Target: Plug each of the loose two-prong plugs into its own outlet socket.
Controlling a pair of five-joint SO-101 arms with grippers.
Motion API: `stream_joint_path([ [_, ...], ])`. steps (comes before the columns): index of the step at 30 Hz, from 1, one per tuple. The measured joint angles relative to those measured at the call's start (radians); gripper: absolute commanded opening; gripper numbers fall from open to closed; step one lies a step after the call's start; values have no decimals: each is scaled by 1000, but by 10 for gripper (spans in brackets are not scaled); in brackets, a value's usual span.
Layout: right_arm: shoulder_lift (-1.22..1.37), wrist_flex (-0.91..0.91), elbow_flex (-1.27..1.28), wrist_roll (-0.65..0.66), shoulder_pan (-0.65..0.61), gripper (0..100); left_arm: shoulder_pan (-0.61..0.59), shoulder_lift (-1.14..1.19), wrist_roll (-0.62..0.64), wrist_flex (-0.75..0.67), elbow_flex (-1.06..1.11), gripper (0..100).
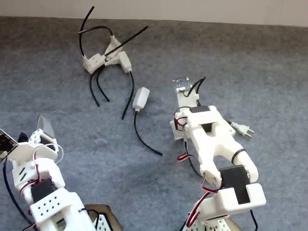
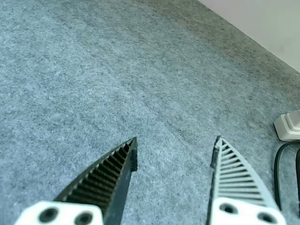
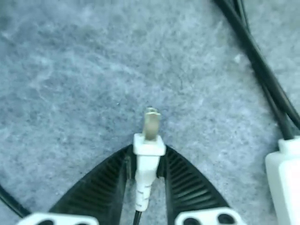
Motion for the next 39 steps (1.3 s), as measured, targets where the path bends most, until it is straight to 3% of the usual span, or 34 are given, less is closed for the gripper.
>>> stream_joint_path([
  [7,3,124,-115,0,-2,30,0,0,0,0,0,263],
  [15,3,356,-423,2,-14,30,0,0,0,0,0,263],
  [29,3,914,-1266,2,-288,29,0,0,0,0,0,263],
  [36,-115,942,-1379,5,-457,8,75,0,0,0,0,263],
  [39,-216,942,-1370,78,-557,8,130,0,0,0,0,263],
])
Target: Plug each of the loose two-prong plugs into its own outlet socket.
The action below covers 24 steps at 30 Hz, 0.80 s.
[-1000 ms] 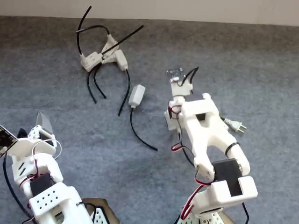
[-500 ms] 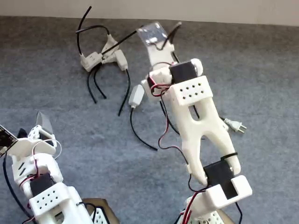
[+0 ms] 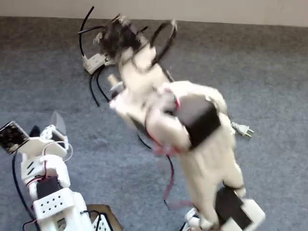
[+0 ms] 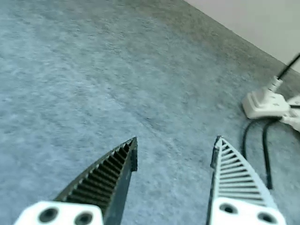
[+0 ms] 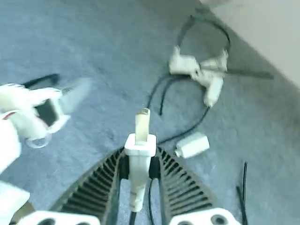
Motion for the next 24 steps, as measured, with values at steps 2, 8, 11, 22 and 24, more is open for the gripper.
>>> stream_joint_path([
  [2,-84,0,40,46,-46,8,37,0,0,0,0,264],
  [8,-358,0,247,141,-115,8,157,0,0,-72,0,263],
  [11,-476,-6,384,160,-133,8,218,0,0,-193,0,262],
  [22,-1048,-278,1049,209,-81,8,468,0,2,-652,-109,120],
  [24,-1123,-358,1206,224,-41,8,500,0,2,-661,-155,120],
])
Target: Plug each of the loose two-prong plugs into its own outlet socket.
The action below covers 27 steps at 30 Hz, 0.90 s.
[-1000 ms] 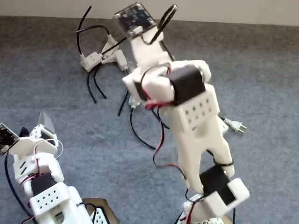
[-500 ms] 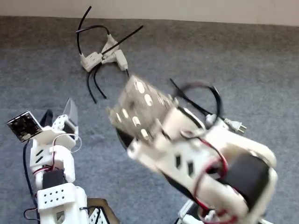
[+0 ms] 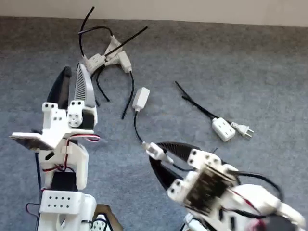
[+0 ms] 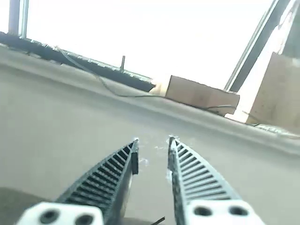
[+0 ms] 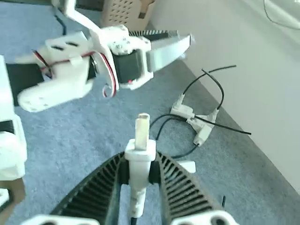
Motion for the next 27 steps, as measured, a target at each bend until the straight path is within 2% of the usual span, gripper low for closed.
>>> stream_joint_path([
  [4,-38,-141,241,8,38,8,75,0,2,-6,-68,120],
  [10,-43,-374,423,8,71,8,275,0,2,2,-104,120],
  [15,-32,-529,549,8,192,8,393,0,2,129,-110,120],
  [19,32,-598,566,-20,244,8,427,0,-2,204,-110,120],
  [23,83,-615,542,-41,249,8,423,0,-6,215,-49,120],
  [27,110,-609,483,-41,232,8,425,0,-129,180,6,120],
])
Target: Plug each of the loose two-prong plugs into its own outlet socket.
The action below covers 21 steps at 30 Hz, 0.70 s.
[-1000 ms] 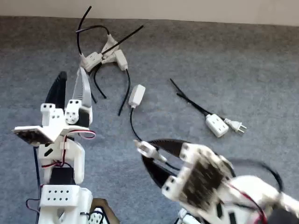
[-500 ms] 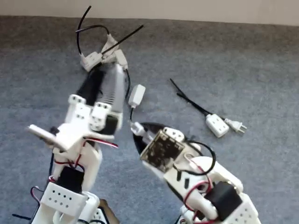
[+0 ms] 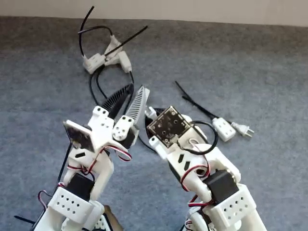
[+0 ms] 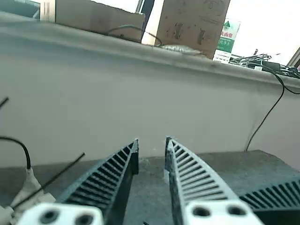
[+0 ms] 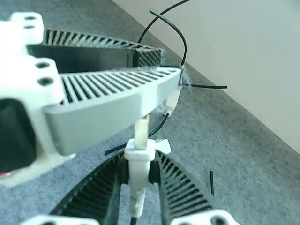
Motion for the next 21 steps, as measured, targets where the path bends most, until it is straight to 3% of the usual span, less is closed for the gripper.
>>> stream_joint_path([
  [4,21,43,-37,0,-58,8,0,-11,-118,-38,34,120],
  [13,25,213,-187,2,-78,8,66,-12,-149,-54,89,120],
  [21,23,341,-344,2,-78,8,66,-14,-311,-55,143,120],
])
